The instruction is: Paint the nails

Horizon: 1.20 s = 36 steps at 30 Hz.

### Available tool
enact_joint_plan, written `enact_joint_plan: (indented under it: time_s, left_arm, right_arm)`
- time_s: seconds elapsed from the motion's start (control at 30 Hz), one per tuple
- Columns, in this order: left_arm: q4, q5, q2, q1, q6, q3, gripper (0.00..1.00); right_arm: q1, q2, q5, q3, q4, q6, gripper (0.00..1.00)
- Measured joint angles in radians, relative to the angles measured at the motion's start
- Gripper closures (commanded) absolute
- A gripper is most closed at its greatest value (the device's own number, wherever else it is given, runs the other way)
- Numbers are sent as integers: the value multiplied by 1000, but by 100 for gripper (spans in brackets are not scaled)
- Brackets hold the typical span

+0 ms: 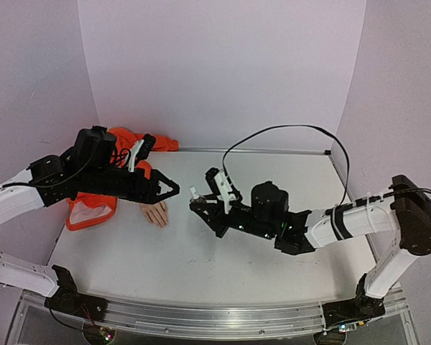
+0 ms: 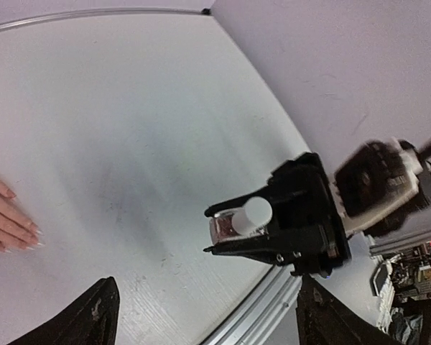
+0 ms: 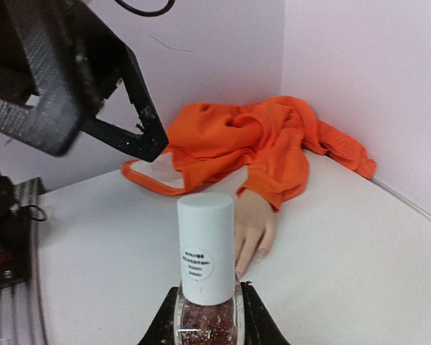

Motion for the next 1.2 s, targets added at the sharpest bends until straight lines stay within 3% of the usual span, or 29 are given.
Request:
enact_joint_plan:
  time_s: [0.2, 0.47, 0.8, 0.97, 1.2]
  left_arm:
    - [173, 162, -119, 0, 64, -93, 10]
    - [312, 342, 6, -1, 106, -87, 23]
    - [339, 404, 52, -42, 125, -83, 39]
    - [342, 409, 85, -54, 134, -51, 61]
    - [351, 410, 122, -74, 140, -19, 75]
  right_arm:
    - [-137, -62, -467, -29, 34, 169, 100]
    - [-166, -42, -832, -31, 138, 314, 100]
    - [-166, -28, -952, -29, 201, 381, 100]
    - [-166, -12, -967, -25, 203, 394, 100]
    - [-166, -8, -954, -23, 202, 397, 100]
